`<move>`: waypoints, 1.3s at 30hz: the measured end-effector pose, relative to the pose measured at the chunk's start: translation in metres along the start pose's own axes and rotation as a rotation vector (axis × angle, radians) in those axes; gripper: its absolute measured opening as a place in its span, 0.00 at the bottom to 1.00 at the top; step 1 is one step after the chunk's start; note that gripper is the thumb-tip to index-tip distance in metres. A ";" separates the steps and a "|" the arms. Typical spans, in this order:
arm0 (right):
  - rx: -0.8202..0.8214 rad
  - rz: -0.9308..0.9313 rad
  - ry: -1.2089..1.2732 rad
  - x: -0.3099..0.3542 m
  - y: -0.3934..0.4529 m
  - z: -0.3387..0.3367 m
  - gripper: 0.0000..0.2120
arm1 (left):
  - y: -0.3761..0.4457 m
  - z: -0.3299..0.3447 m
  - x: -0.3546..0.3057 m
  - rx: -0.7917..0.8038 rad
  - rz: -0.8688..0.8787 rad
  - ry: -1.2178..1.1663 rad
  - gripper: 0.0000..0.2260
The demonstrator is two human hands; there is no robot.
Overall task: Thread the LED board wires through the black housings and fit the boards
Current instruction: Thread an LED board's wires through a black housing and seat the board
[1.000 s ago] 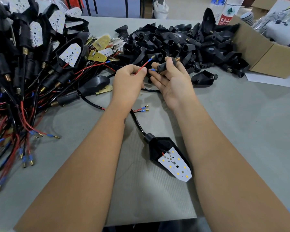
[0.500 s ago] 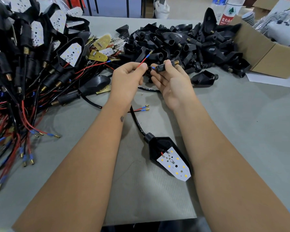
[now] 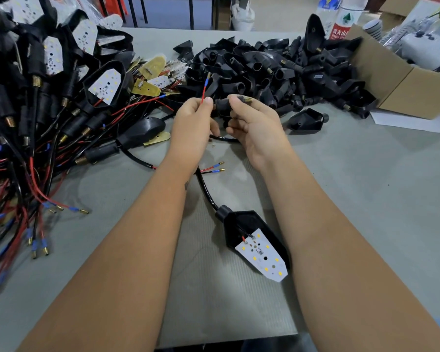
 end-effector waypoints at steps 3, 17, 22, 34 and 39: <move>0.004 0.002 -0.056 0.000 0.001 0.001 0.10 | -0.003 0.003 -0.001 0.031 0.018 0.032 0.11; -0.124 -0.059 -0.097 0.004 -0.003 -0.002 0.09 | 0.000 0.001 -0.003 0.025 0.100 0.229 0.15; -0.119 -0.088 -0.111 0.006 -0.004 -0.003 0.08 | 0.002 0.001 0.001 0.008 0.063 0.214 0.12; -0.127 -0.052 -0.004 0.003 -0.006 -0.005 0.05 | 0.000 0.003 0.001 0.056 0.052 0.119 0.13; -0.285 -0.078 -0.063 0.004 -0.003 -0.020 0.05 | 0.005 -0.002 0.000 -0.005 0.070 0.218 0.16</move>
Point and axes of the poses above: each hand's wrist, its own y-axis towards the middle knuckle, its own z-axis out of the palm, x = y × z, the point moved 6 cm from there along y, towards the middle knuckle, and after that the axes turned 12 degrees about -y, right-handed, at the moved point
